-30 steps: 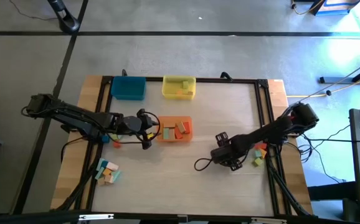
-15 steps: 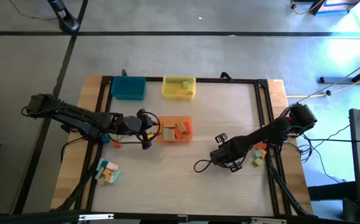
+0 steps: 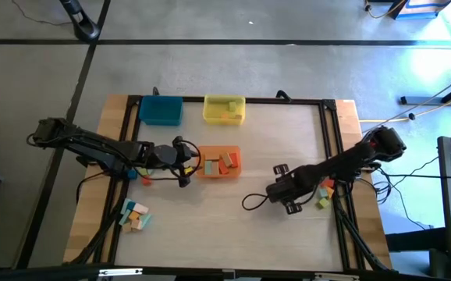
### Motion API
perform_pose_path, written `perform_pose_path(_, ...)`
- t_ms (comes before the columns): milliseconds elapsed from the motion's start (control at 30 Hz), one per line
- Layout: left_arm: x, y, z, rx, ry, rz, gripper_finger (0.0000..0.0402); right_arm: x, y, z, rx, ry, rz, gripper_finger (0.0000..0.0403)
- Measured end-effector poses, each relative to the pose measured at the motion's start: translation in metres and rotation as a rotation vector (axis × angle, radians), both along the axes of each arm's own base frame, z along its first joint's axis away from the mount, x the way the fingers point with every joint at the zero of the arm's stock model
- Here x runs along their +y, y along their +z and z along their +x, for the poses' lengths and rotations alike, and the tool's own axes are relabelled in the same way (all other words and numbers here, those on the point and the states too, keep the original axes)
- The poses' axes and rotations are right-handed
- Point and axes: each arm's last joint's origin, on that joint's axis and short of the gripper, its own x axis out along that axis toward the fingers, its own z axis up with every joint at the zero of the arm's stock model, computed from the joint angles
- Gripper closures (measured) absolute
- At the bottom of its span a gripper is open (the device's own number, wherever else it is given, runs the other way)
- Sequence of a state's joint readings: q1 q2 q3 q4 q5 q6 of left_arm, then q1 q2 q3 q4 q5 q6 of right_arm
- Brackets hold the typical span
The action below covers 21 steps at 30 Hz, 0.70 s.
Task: Sort blocks by size
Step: Put the orange rectangle block into the orange bin
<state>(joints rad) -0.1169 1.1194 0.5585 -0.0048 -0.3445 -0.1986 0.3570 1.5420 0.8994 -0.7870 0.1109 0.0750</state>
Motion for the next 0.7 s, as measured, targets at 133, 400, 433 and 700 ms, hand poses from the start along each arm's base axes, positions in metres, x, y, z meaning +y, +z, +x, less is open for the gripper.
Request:
perform_pose_path(133,0.000,0.000,0.000,0.000,0.001,-0.002,0.0183,-0.006,0.011,0.002,-0.082,-0.028,0.013,0.0278)
perform_pose_path(400,0.000,0.000,0.000,0.000,0.004,-0.004,0.0183,-0.028,0.033,0.023,-0.356,-0.164,0.035,0.0275)
perform_pose_path(433,0.000,0.000,0.000,-0.001,0.004,-0.004,0.0183,-0.032,0.035,0.027,-0.395,-0.183,0.045,0.0275)
perform_pose_path(700,0.000,0.000,0.000,0.001,0.005,-0.005,0.0183,-0.067,0.059,0.059,-0.761,-0.230,0.076,0.0273)
